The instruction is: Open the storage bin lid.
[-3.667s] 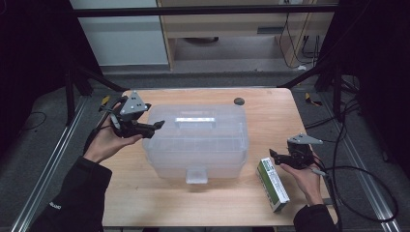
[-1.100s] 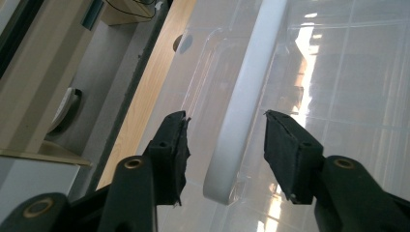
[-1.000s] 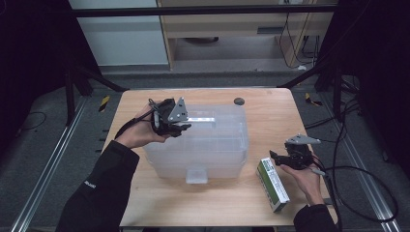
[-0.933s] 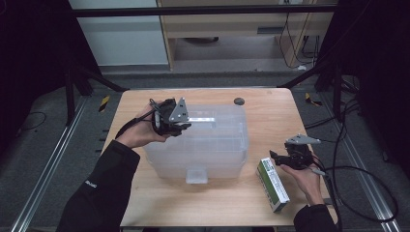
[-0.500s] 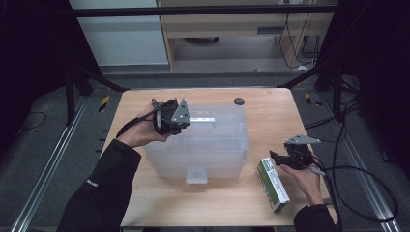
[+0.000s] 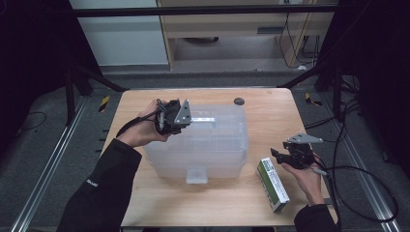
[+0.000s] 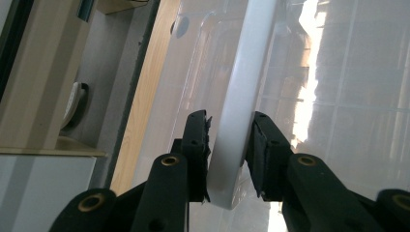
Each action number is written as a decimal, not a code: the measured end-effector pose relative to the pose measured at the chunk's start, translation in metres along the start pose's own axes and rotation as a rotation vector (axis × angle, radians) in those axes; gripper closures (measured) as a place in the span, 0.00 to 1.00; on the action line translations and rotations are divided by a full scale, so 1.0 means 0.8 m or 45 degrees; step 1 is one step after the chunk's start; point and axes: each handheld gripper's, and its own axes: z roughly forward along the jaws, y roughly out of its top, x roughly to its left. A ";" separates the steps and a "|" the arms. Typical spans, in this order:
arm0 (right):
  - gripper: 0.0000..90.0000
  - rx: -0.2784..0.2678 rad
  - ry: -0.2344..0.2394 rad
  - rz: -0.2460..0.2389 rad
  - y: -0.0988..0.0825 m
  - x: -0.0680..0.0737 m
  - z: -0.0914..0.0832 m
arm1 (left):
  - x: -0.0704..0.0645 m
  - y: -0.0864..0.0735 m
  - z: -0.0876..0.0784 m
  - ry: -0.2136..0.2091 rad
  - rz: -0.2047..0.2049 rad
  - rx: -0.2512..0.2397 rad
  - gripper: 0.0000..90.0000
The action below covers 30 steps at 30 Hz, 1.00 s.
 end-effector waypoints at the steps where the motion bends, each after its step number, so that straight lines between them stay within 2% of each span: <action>1: 0.47 0.000 0.000 0.000 0.000 0.000 0.000 | 0.000 0.000 0.000 0.000 0.000 0.000 0.78; 6: 0.54 -0.037 0.039 -0.010 0.012 0.007 -0.012 | 0.000 0.003 -0.001 0.004 0.024 0.016 0.79; 15: 0.64 -0.100 0.121 -0.030 0.030 0.022 -0.036 | 0.003 0.003 0.000 -0.001 0.014 0.012 0.79; 20: 0.68 -0.127 0.178 -0.074 0.041 0.038 -0.047 | 0.006 0.002 0.000 0.001 -0.004 0.000 0.79; 30: 0.76 -0.135 0.246 -0.110 0.051 0.056 -0.058 | 0.016 0.003 -0.002 0.029 -0.039 -0.017 0.77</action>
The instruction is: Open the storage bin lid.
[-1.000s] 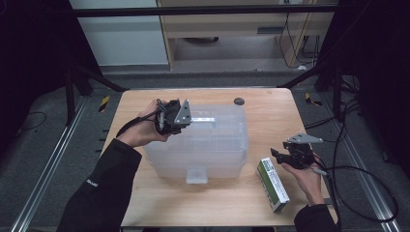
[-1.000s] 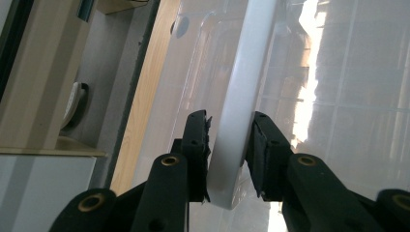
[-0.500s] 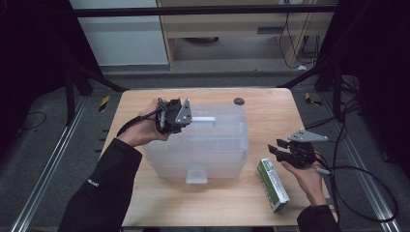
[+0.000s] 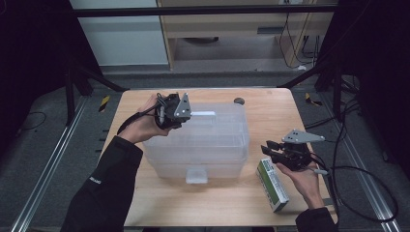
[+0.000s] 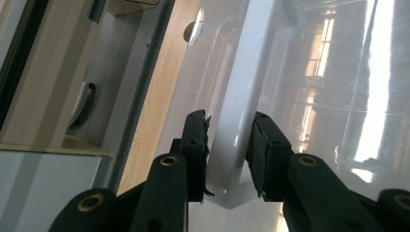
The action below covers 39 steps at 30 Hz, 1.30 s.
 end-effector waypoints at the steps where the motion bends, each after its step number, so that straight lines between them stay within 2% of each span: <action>1: 0.76 0.000 0.000 0.000 0.000 0.000 0.000 | 0.001 0.000 0.000 0.002 -0.004 -0.004 0.77; 13: 0.93 0.028 0.064 0.013 -0.001 0.005 -0.002 | 0.011 0.000 0.001 0.036 -0.061 -0.034 0.76; 18: 1.00 0.046 0.116 0.023 -0.002 0.008 0.000 | 0.017 0.001 0.002 0.062 -0.087 -0.043 0.75; 30: 1.00 0.064 0.137 0.007 -0.003 0.013 0.005 | 0.032 0.001 0.006 0.092 -0.145 -0.055 0.73; 35: 1.00 0.050 0.150 0.000 -0.004 0.017 0.008 | 0.037 0.002 0.008 0.106 -0.164 -0.064 0.72; 36: 1.00 0.043 0.152 0.001 -0.003 0.018 0.009 | 0.040 0.002 0.009 0.110 -0.182 -0.073 0.72; 39: 1.00 0.034 0.161 -0.007 -0.001 0.021 0.009 | 0.042 0.002 0.010 0.111 -0.185 -0.072 0.72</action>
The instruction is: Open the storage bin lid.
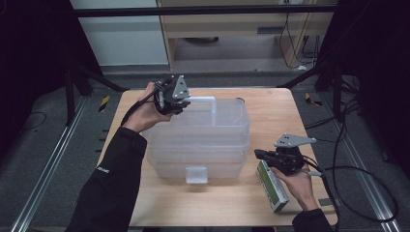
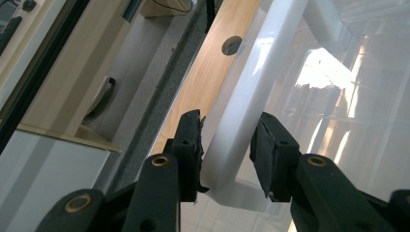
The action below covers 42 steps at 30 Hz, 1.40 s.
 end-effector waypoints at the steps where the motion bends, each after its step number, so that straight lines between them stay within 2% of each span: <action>1: 1.00 -0.006 0.005 -0.001 0.001 0.002 0.001 | 0.001 0.001 0.000 0.003 0.004 0.013 0.72; 7: 1.00 -0.050 0.020 0.000 0.007 0.010 0.010 | 0.003 0.001 0.001 0.003 -0.010 0.006 0.72; 10: 1.00 -0.088 0.035 0.036 0.009 0.011 0.014 | 0.002 0.001 0.001 -0.002 -0.013 0.010 0.72; 13: 1.00 -0.112 0.020 0.051 0.010 0.009 0.016 | 0.001 0.000 0.000 -0.012 -0.019 0.005 0.71; 18: 1.00 -0.117 0.015 0.065 0.010 0.009 0.017 | -0.001 -0.002 -0.001 -0.019 -0.023 -0.006 0.71; 20: 1.00 -0.095 0.010 0.057 0.009 0.010 0.019 | -0.002 -0.004 -0.002 -0.009 -0.035 -0.018 0.64; 21: 1.00 -0.089 0.008 0.051 0.008 0.010 0.020 | -0.003 -0.006 -0.006 -0.025 -0.045 -0.032 0.59; 26: 1.00 -0.087 0.006 0.048 0.008 0.011 0.021 | -0.006 -0.011 -0.020 -0.035 -0.067 -0.078 0.52; 28: 1.00 -0.084 0.006 0.049 0.008 0.011 0.021 | -0.007 -0.012 -0.029 -0.039 -0.086 -0.111 0.51; 29: 1.00 -0.081 0.003 0.048 0.008 0.011 0.021 | -0.009 -0.014 -0.037 -0.043 -0.124 -0.155 0.50; 31: 1.00 -0.079 0.002 0.048 0.008 0.012 0.021 | -0.009 -0.014 -0.043 -0.042 -0.131 -0.160 0.50; 32: 1.00 -0.077 0.002 0.049 0.008 0.012 0.021 | -0.010 -0.015 -0.048 -0.037 -0.158 -0.184 0.50; 34: 1.00 -0.075 0.004 0.050 0.008 0.012 0.021 | -0.011 -0.017 -0.056 -0.016 -0.173 -0.187 0.50; 36: 1.00 -0.073 0.000 0.046 0.007 0.012 0.021 | -0.013 -0.020 -0.064 -0.009 -0.205 -0.208 0.50; 37: 1.00 -0.070 -0.001 0.046 0.007 0.012 0.021 | -0.016 -0.025 -0.070 -0.005 -0.254 -0.228 0.50; 38: 1.00 -0.070 -0.001 0.046 0.007 0.012 0.021 | -0.016 -0.025 -0.070 -0.005 -0.254 -0.228 0.50; 42: 1.00 -0.069 -0.002 0.043 0.007 0.012 0.022 | -0.022 -0.039 -0.077 0.016 -0.332 -0.250 0.51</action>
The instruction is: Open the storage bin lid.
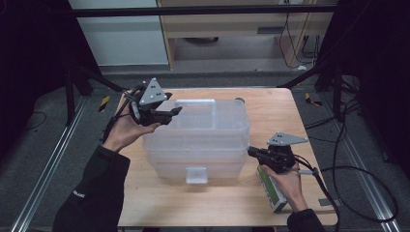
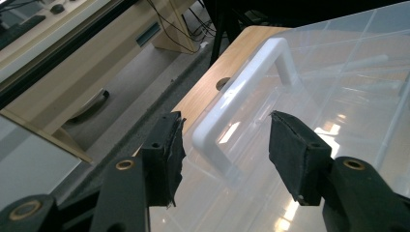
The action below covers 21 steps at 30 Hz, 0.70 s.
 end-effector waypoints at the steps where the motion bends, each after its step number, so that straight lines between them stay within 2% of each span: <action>1: 1.00 0.000 0.000 -0.001 0.000 0.000 0.000 | 0.000 -0.005 -0.003 0.011 -0.026 -0.004 0.51; 2: 1.00 0.005 0.000 0.003 0.000 0.000 0.000 | -0.001 -0.009 -0.005 0.025 -0.039 -0.009 0.52; 3: 1.00 0.004 -0.001 0.001 0.000 0.000 0.000 | -0.001 -0.016 -0.009 0.046 -0.081 -0.018 0.52; 4: 1.00 0.004 -0.001 0.001 0.000 0.000 0.000 | -0.001 -0.016 -0.009 0.046 -0.081 -0.018 0.52; 5: 1.00 0.005 -0.001 -0.001 0.000 0.000 0.000 | -0.001 -0.024 -0.015 0.068 -0.137 -0.044 0.52; 6: 1.00 0.005 -0.001 -0.001 0.000 0.000 0.000 | -0.001 -0.024 -0.015 0.068 -0.137 -0.044 0.52; 10: 1.00 0.007 -0.006 -0.003 -0.001 0.001 0.001 | 0.002 -0.040 -0.026 0.123 -0.241 -0.088 0.52; 16: 1.00 0.014 -0.005 0.001 -0.001 0.001 0.002 | 0.005 -0.062 -0.048 0.233 -0.357 -0.190 0.53; 17: 1.00 0.013 -0.006 0.001 -0.001 0.001 0.002 | 0.006 -0.070 -0.057 0.272 -0.408 -0.222 0.54; 18: 1.00 0.013 -0.006 0.001 -0.001 0.001 0.002 | 0.006 -0.070 -0.057 0.272 -0.408 -0.222 0.54; 21: 1.00 0.015 -0.006 0.002 -0.001 0.001 0.002 | 0.007 -0.085 -0.071 0.327 -0.462 -0.264 0.55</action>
